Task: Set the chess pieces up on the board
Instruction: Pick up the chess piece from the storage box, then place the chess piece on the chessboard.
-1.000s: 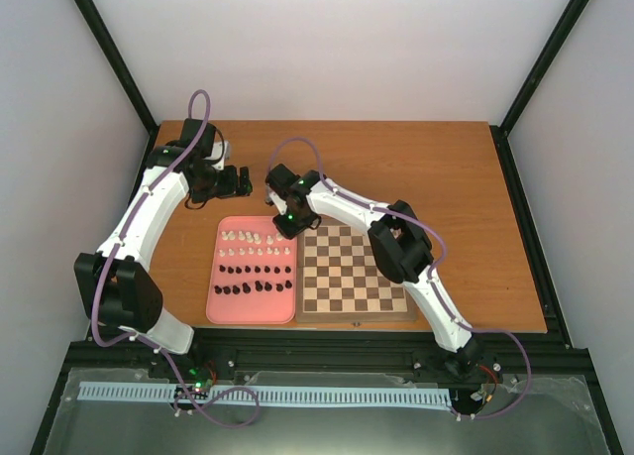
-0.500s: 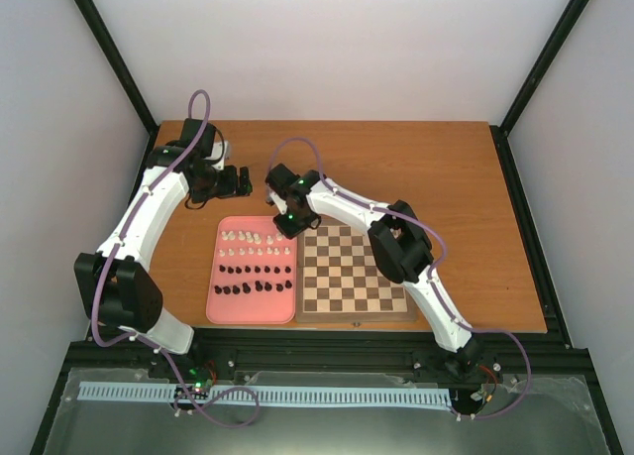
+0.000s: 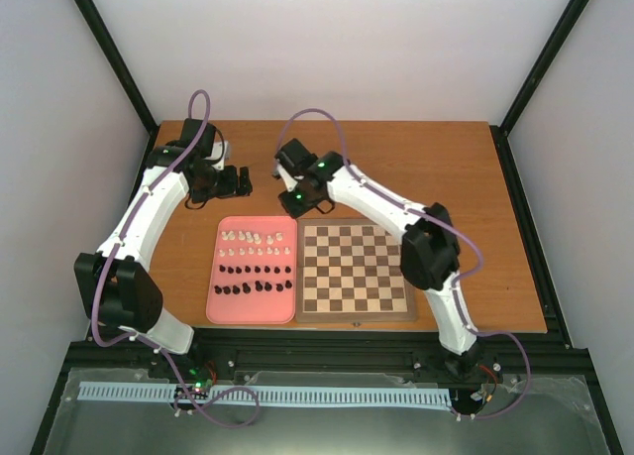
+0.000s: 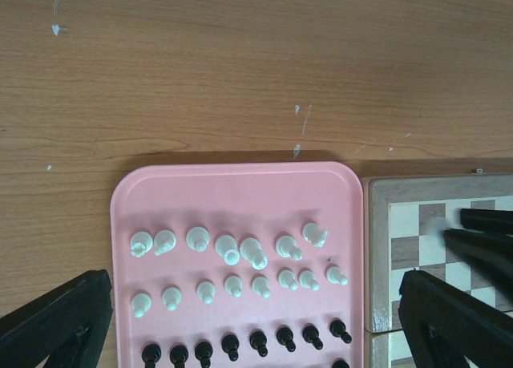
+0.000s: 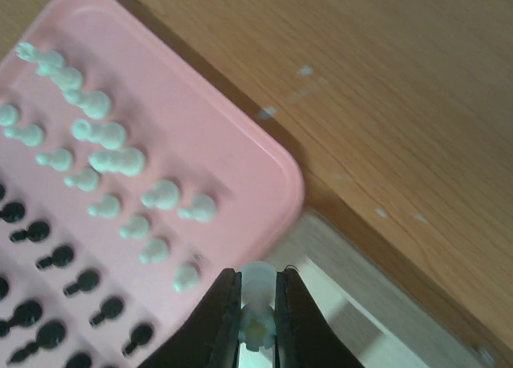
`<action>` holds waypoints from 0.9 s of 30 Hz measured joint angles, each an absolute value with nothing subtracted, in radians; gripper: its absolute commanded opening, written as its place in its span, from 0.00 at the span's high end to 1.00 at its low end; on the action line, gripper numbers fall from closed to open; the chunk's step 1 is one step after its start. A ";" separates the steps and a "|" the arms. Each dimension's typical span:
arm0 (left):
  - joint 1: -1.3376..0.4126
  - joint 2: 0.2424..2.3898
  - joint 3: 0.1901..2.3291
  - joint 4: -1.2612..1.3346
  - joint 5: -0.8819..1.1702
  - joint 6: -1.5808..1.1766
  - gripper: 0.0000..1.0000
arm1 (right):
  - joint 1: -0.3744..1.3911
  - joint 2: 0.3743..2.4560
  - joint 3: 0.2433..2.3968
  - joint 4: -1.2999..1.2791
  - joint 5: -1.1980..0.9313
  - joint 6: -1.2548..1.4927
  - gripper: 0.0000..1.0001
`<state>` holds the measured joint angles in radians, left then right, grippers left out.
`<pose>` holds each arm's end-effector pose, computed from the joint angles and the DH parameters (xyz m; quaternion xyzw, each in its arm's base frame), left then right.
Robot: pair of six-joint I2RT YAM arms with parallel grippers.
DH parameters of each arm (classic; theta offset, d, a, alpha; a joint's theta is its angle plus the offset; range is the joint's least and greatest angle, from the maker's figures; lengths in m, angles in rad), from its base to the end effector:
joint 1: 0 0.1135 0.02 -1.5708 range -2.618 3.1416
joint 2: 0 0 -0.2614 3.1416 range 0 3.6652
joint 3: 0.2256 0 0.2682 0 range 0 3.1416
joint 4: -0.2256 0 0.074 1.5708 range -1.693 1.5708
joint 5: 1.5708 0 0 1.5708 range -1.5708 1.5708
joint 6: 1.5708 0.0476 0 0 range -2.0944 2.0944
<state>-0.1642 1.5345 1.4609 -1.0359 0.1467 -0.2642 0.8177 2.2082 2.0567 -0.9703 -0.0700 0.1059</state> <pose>0.3239 -0.0607 0.3069 -0.0318 0.9705 -0.1182 0.2076 0.3366 0.3640 0.2340 -0.3468 0.9105 0.1297 0.1840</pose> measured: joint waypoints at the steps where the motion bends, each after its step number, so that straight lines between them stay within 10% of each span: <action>1: -0.164 1.534 1.461 -1.036 0.147 -0.264 0.00 | 0.810 2.173 2.024 -0.965 -0.060 0.113 0.94; 27: -0.164 1.552 1.461 -1.032 0.149 -0.264 0.00 | 0.411 1.844 1.377 -0.877 0.078 0.230 0.95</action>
